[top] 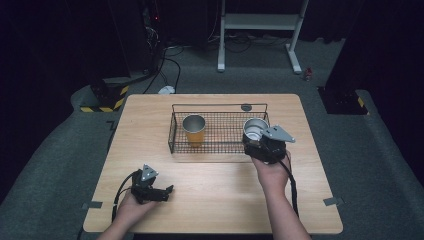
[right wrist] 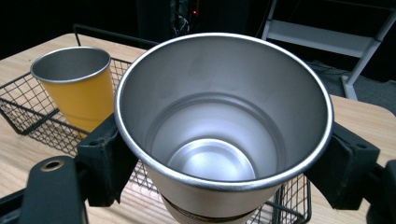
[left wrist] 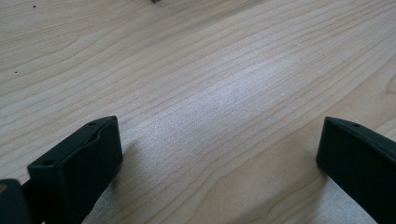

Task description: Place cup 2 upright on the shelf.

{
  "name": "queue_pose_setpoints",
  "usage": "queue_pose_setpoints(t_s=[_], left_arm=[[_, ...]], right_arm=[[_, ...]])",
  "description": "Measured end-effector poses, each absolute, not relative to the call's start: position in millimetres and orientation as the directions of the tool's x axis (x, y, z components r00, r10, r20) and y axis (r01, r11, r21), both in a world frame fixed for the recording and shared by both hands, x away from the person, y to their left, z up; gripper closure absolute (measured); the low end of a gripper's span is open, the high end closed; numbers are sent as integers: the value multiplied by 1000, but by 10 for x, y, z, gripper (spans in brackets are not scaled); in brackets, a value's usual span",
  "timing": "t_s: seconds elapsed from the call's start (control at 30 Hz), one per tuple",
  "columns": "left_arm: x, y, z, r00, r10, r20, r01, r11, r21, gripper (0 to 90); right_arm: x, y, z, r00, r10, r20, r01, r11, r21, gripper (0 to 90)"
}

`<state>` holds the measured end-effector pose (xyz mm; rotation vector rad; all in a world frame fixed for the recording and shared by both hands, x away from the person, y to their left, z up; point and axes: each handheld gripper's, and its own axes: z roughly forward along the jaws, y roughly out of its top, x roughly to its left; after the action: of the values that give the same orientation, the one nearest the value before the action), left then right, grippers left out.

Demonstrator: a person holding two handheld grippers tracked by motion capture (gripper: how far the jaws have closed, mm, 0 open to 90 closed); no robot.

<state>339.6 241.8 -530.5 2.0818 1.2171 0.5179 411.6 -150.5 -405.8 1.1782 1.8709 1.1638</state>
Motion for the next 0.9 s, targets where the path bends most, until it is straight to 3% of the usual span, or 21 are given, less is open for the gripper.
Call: queue_pose_setpoints(t_s=[0.9], left_arm=[[3389,2419,-5306,489,872,4,611,-346,712,7]], right_arm=[[4610,-1226,-4027,-388,918,-79,404,246,881,183]])
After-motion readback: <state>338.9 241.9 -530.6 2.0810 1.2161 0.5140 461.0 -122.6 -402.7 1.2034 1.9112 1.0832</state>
